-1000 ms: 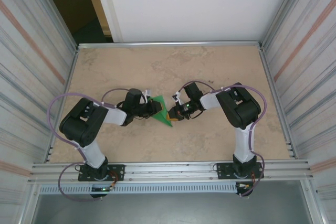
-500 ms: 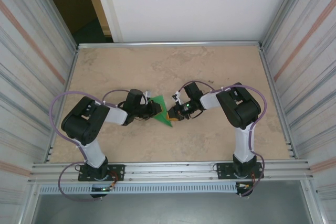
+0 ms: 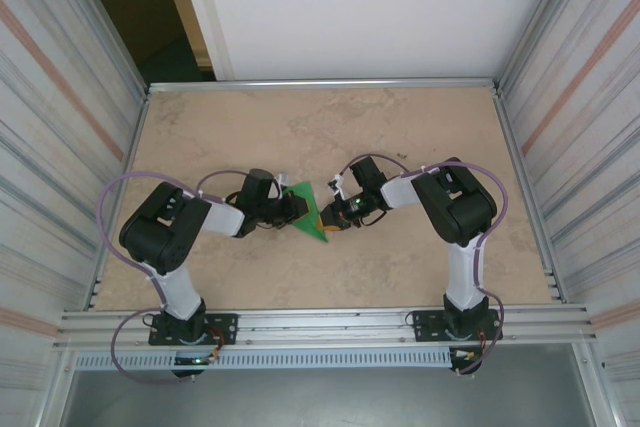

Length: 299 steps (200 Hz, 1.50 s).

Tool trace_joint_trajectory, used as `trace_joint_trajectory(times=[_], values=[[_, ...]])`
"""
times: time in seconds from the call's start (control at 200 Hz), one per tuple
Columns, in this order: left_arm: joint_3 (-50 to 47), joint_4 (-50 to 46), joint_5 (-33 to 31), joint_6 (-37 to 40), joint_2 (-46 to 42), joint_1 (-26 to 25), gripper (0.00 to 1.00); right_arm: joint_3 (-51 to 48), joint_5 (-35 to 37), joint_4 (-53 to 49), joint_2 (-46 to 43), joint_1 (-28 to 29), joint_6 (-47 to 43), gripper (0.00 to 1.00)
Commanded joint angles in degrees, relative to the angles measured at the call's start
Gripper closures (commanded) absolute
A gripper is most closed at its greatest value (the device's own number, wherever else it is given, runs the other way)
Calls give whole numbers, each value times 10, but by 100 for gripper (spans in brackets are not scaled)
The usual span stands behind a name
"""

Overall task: Fold a paper plane with a square sheet of paper (pick it up from the middle)
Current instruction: Fourth fold the wing at the center of the table.

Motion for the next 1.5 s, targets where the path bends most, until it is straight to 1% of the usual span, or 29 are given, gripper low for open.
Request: trace_joint_trajectory(times=[0.0, 0.296, 0.742, 0.872, 1.017, 1.107, 1.308, 1.493], values=[[13, -11, 8, 12, 7, 2, 88, -9, 50, -63, 25, 2, -20, 93], [25, -19, 14, 20, 9, 2, 88, -13, 85, -86, 22, 8, -52, 96], [39, -25, 24, 28, 20, 2, 88, -45, 117, -49, 8, 10, -57, 98], [28, -20, 22, 30, -4, 5, 88, -50, 124, -42, 8, 10, -50, 100], [-1, -8, 19, 30, -45, 14, 86, -55, 128, -34, 9, 10, -44, 100], [-17, -1, 20, 31, -56, 18, 85, -58, 129, -28, 11, 10, -40, 100], [-23, 17, 28, 23, -30, 19, 86, -58, 129, -23, 13, 9, -37, 100], [-6, 34, 36, 14, -5, 19, 86, -58, 129, -25, 13, 9, -36, 100]])
